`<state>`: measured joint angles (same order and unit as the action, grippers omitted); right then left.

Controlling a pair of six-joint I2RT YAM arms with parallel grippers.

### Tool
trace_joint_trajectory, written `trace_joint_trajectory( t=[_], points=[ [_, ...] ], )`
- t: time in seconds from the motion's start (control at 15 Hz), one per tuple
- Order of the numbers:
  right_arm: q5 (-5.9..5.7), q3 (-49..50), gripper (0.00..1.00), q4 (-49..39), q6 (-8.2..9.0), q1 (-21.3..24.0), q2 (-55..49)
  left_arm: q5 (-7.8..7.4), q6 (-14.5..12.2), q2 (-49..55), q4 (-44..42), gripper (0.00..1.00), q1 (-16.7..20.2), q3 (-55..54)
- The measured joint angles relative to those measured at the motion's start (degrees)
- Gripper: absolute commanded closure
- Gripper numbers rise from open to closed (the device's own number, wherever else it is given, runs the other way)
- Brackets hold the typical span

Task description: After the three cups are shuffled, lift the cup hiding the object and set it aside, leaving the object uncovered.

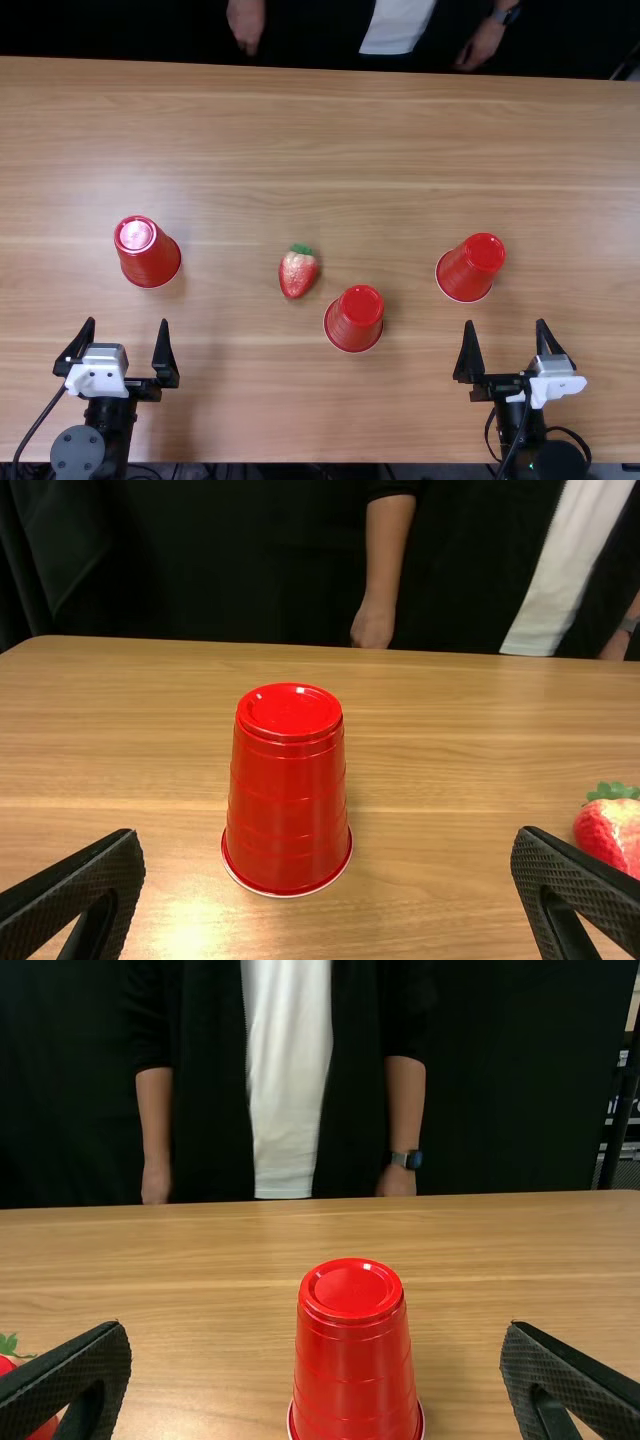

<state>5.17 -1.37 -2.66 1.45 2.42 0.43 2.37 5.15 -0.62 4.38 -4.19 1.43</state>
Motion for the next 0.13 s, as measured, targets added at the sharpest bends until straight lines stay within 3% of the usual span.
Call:
trace_joint_trajectory(
  t=[0.13],
  points=[
    [-0.02,0.0,0.0,0.0,0.02,0.0,0.0,0.02,0.0,0.0,0.0,0.0,0.0,0.0]
  ],
)
